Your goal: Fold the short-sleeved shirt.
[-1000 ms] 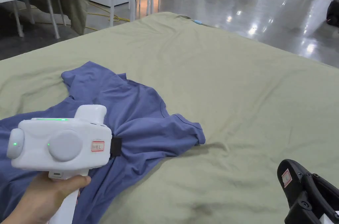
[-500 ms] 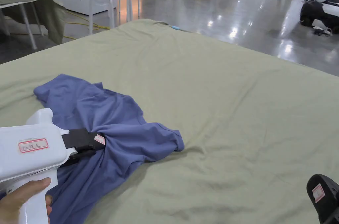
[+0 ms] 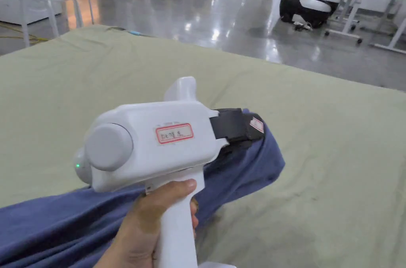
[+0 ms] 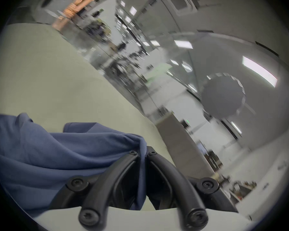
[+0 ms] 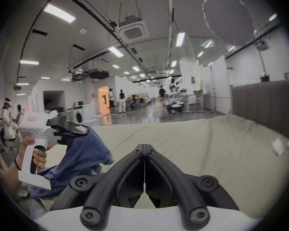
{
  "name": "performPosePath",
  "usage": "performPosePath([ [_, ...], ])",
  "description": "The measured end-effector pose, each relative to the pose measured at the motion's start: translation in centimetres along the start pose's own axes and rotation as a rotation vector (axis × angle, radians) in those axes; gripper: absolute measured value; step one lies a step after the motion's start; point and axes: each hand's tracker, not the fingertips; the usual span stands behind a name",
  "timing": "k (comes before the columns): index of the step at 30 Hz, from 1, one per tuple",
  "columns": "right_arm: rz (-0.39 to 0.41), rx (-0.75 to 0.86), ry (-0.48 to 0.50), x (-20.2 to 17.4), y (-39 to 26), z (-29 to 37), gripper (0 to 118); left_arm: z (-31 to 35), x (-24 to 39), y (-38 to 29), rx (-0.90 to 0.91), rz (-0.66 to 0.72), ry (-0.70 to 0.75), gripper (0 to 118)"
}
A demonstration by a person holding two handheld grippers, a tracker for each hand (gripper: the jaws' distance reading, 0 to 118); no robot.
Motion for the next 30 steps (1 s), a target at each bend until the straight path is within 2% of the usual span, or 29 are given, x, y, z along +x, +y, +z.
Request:
performPosePath([
  [5,0.037,0.038,-0.208,5.3,1.3,6.3,2,-7.9,8.4,-8.2,-0.245,-0.131,-0.194,5],
  [8,0.031,0.038,-0.316,7.7,1.2,9.3,2,-10.3,11.2,-14.1,-0.396,-0.21,-0.239,5],
  [10,-0.005,0.041,-0.372,9.2,0.6,10.9,2,-11.5,11.7,-18.4,-0.507,-0.281,-0.222,5],
  [15,-0.103,-0.003,-0.417,11.0,-1.6,12.5,2,-13.8,8.7,-24.8,-0.704,-0.319,-0.056,5],
  [17,-0.123,-0.017,-0.415,11.1,-2.4,12.5,2,-14.0,7.9,-25.6,-0.718,-0.353,0.001,5],
  [20,-0.139,-0.04,-0.402,10.9,-3.2,12.1,2,-14.3,7.3,-25.6,-0.721,-0.349,0.009,5],
  [21,-0.14,-0.046,-0.395,10.8,-3.3,11.9,2,-14.1,7.1,-25.5,-0.713,-0.319,0.004,11],
  [22,-0.138,-0.05,-0.387,10.6,-3.4,11.6,2,-13.7,7.0,-25.1,-0.694,-0.271,-0.016,23],
  [23,-0.134,-0.052,-0.376,10.4,-3.4,11.4,2,-13.1,6.9,-24.7,-0.667,-0.239,-0.03,44],
  [24,-0.131,-0.051,-0.365,10.2,-3.4,11.2,2,-12.6,6.9,-24.2,-0.654,-0.207,-0.052,79],
  [25,-0.13,-0.048,-0.349,9.9,-3.2,10.9,2,-11.8,6.8,-23.3,-0.665,-0.172,-0.082,87],
  [27,-0.13,-0.039,-0.306,9.4,-2.9,10.3,2,-9.4,6.9,-21.0,-0.668,-0.127,-0.12,85],
  [28,-0.127,-0.032,-0.287,8.9,-2.7,9.9,2,-7.6,6.7,-19.8,-0.64,-0.127,-0.118,78],
  [29,-0.122,-0.026,-0.267,8.5,-2.6,9.6,2,-5.5,6.5,-18.5,-0.578,-0.14,-0.125,58],
  [30,-0.115,-0.022,-0.252,8.1,-2.5,9.3,2,-3.6,6.3,-17.4,-0.518,-0.181,-0.106,13],
])
